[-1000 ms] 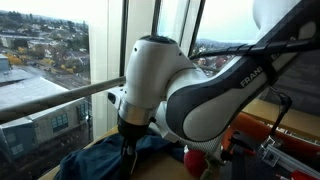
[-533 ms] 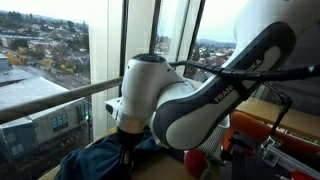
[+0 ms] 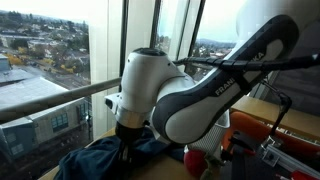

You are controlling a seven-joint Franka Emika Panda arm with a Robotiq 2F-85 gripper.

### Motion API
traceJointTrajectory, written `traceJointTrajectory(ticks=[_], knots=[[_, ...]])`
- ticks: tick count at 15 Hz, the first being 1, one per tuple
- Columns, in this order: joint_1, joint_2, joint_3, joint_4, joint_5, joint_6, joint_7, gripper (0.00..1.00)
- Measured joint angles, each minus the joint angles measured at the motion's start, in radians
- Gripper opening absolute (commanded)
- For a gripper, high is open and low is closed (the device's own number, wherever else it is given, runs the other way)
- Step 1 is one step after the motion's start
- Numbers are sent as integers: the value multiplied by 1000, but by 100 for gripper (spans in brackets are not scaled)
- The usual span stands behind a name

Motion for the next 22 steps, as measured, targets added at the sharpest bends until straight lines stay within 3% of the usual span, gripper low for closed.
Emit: traceJointTrajectory(ticks=[5, 13, 22], knots=[[0, -117, -24, -73, -1, -2, 6, 3], [-13, -448, -89, -250, -19, -71, 24, 3], [-153, -815, -123, -342, -59, -249, 19, 3]])
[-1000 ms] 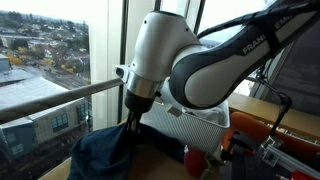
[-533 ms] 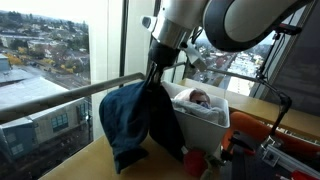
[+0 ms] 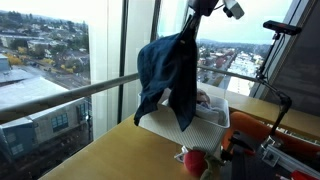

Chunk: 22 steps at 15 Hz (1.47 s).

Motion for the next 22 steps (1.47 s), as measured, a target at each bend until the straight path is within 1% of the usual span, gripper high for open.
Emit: traceJointTrajectory(ticks=[2, 5, 11, 15, 19, 22], knots=[[-30, -51, -3, 1, -4, -33, -5, 3], [-65, -94, -7, 0, -19, -62, -6, 3], [-122, -122, -33, 2, -36, -68, -6, 3], [-145, -127, -53, -8, -37, -68, -11, 3], [-148, -123, -54, -85, -37, -52, -8, 3], [-141, -107, -47, -183, -42, 4, 7, 3]])
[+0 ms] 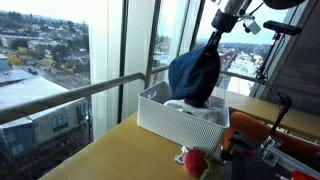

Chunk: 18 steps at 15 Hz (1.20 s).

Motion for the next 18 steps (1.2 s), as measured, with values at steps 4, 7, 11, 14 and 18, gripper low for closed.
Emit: traceJointTrajectory(ticks=[4, 7, 11, 14, 18], knots=[[13, 59, 9, -107, -16, 89, 36, 3], [17, 109, 9, -144, -17, 135, 41, 3], [17, 170, 9, -159, -17, 176, 42, 3], [17, 244, 8, -150, -16, 223, 51, 3], [24, 402, -6, -69, -16, 255, 68, 3]])
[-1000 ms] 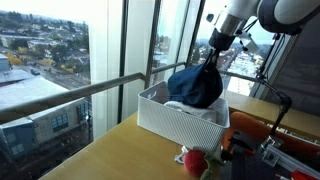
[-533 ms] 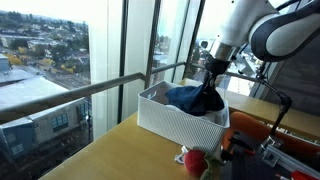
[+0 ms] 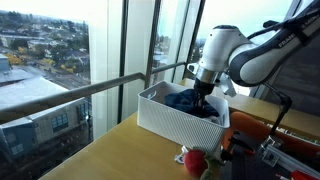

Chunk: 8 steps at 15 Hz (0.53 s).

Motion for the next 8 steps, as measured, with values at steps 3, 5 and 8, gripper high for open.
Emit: traceJointTrajectory(ticks=[3, 5, 8], knots=[[0, 120, -15, 95, 7, 0, -1, 3], [0, 172, -22, 147, 12, -3, -2, 3], [0, 200, -24, 188, 20, -16, -3, 38]])
